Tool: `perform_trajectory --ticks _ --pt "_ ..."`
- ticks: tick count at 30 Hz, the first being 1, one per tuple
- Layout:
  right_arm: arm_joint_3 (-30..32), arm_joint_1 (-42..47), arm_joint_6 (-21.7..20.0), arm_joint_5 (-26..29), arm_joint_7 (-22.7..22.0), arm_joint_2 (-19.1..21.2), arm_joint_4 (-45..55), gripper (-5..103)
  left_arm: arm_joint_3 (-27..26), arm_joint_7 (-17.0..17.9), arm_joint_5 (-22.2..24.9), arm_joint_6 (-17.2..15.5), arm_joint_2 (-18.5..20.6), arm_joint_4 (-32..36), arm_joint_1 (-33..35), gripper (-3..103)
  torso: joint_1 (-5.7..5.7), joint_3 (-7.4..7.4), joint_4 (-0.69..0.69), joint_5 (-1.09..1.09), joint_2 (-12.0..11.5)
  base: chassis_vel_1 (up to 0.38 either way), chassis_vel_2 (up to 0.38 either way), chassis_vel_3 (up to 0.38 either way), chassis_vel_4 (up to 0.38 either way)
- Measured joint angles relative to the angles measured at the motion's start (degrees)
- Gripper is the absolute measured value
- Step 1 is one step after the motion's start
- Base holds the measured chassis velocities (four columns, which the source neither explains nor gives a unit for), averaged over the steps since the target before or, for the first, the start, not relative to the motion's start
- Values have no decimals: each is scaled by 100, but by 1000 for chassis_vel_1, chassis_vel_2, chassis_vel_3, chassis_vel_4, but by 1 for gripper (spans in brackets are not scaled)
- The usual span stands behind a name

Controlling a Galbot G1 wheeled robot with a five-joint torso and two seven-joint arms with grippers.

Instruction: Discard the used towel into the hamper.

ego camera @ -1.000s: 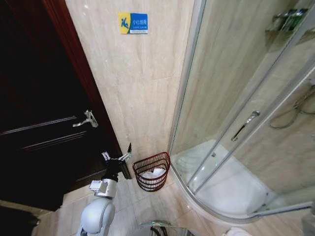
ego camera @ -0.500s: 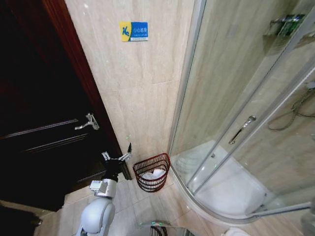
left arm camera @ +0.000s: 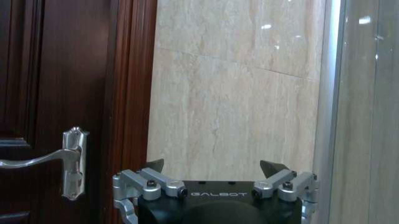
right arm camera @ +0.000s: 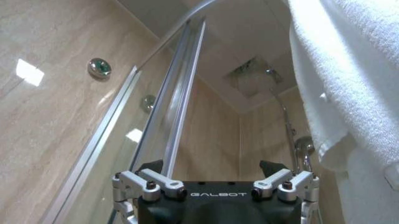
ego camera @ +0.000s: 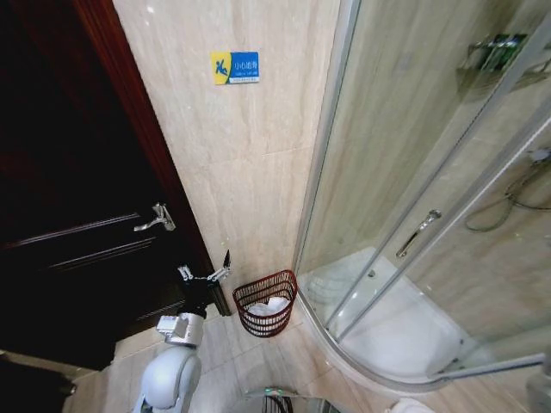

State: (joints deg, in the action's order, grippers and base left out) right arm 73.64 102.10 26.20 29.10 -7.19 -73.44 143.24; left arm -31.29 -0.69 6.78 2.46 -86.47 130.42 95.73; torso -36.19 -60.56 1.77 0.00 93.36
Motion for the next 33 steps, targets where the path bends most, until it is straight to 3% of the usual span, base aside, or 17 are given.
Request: perform_trajectory --ticks 13,28,31,33 --pt "1 -6 26 3 7 11 0 100 0 0 0 0 0 0 0 100 9 13 0 -1 -24 54 -61 -91 97" --pt "-13 -43 59 3 -7 34 1 100 -1 1 0 0 1 0 2 100 33 32 -1 -3 -50 213 -176 -196 178" --pt "-12 -40 60 4 -11 32 0 100 1 0 0 0 0 0 0 100 30 31 -2 6 -57 -41 -37 -57 14" --pt "-12 -37 63 4 -12 28 0 100 1 0 0 0 -1 0 -1 100 24 31 0 -2 -63 -70 4 86 -21"
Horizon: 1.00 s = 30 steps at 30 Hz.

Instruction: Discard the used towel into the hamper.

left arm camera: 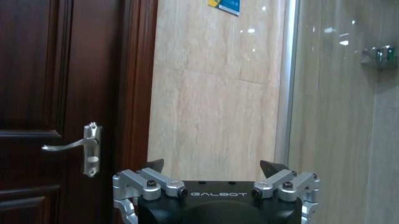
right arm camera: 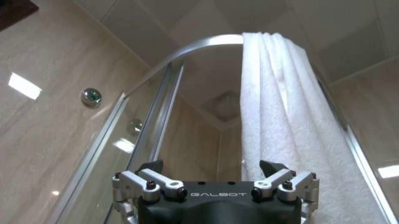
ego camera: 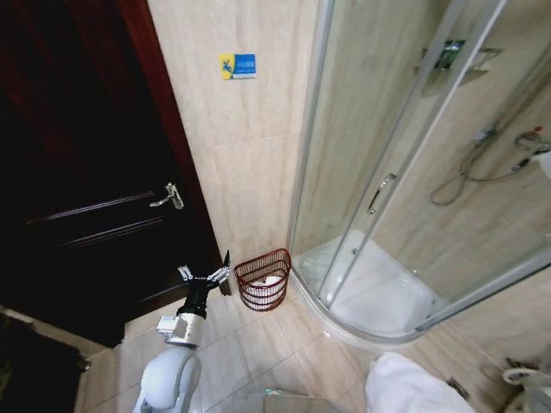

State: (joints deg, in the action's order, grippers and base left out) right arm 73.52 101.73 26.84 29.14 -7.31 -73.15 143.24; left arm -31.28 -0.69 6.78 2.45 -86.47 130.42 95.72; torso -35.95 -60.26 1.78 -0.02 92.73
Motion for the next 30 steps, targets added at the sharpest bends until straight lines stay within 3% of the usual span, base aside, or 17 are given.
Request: perform_trajectory --ticks 30 --pt "-23 -9 30 17 64 -4 0 100 -2 0 0 0 2 0 1 100 9 10 0 1 -12 -34 -21 -20 -39"
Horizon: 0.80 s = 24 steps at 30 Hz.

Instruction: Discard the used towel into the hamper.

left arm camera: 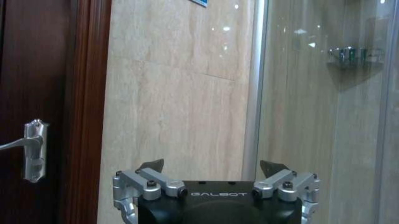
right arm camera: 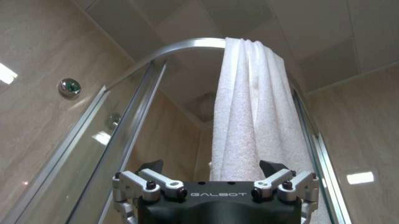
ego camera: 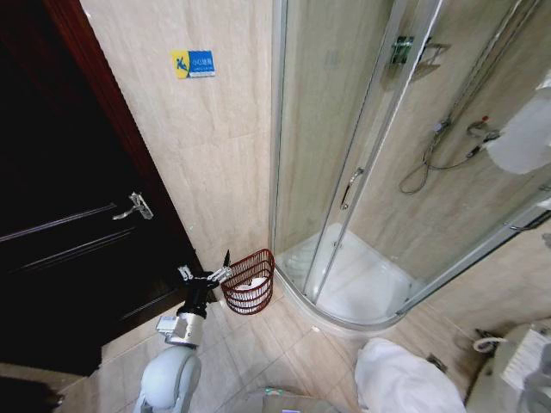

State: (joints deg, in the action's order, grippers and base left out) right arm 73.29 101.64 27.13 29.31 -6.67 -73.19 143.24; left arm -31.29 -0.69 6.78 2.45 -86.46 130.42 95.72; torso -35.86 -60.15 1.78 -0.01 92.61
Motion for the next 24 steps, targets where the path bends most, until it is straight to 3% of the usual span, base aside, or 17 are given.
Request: perform_trajectory --ticks 10,17,19,21,24 --pt "-29 -13 1 -8 1 3 0 100 0 1 0 0 0 0 0 100 2 1 0 3 -3 -95 -114 105 91" --pt "-19 -7 1 -6 0 35 -1 100 1 1 0 0 -2 0 0 100 1 1 2 8 -4 -220 -200 230 211" --pt "-10 -9 2 4 -1 68 1 100 1 0 0 0 0 0 0 100 2 2 -1 -7 -4 -262 -277 277 275" --pt "-10 -22 20 19 5 98 0 100 1 0 0 0 -1 0 -1 100 2 2 -2 5 -4 -276 -295 261 282" --pt "-8 -98 80 68 11 203 0 100 2 0 0 0 -3 0 0 100 3 2 0 1 -4 -289 -299 254 262"
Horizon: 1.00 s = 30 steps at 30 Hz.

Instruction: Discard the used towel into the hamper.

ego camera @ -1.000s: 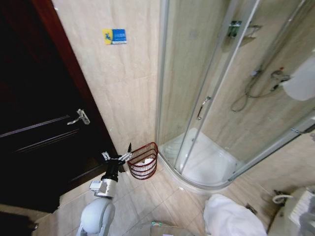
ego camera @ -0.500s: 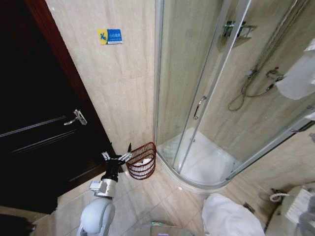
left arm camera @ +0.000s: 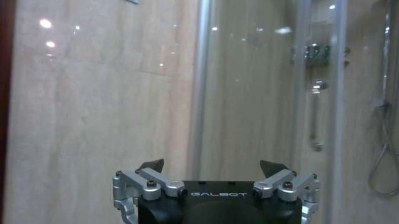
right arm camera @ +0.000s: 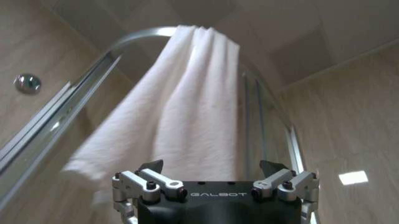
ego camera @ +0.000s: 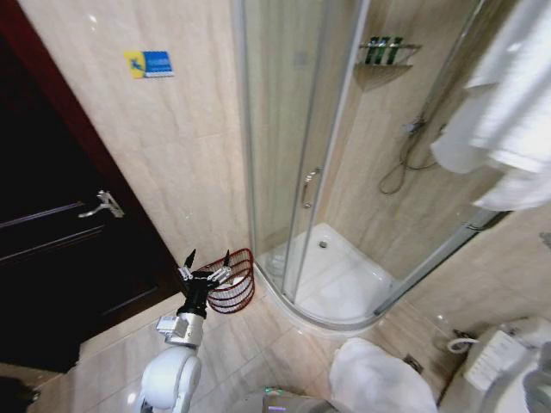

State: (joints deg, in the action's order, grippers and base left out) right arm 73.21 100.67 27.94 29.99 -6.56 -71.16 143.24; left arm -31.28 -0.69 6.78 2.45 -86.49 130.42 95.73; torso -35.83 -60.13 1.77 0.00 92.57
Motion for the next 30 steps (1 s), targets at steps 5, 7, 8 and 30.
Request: perform_trajectory --ticks 5,7,8,30 --pt "83 -146 77 126 61 209 -1 100 2 -5 0 0 -1 0 -1 100 -4 -1 0 2 -2 -155 -169 163 87" --pt "151 -205 88 211 108 308 -1 100 1 -4 0 0 0 0 1 100 -1 0 4 -1 -1 -26 -51 85 27" --pt "251 -275 90 315 156 408 -1 100 0 -4 0 0 1 0 1 100 1 0 1 1 -1 53 31 -32 34" --pt "1229 -1407 -1100 1775 -17 2088 -263 100 -1 0 0 0 3 1 0 100 -2 0 0 0 -2 30 35 4 4"
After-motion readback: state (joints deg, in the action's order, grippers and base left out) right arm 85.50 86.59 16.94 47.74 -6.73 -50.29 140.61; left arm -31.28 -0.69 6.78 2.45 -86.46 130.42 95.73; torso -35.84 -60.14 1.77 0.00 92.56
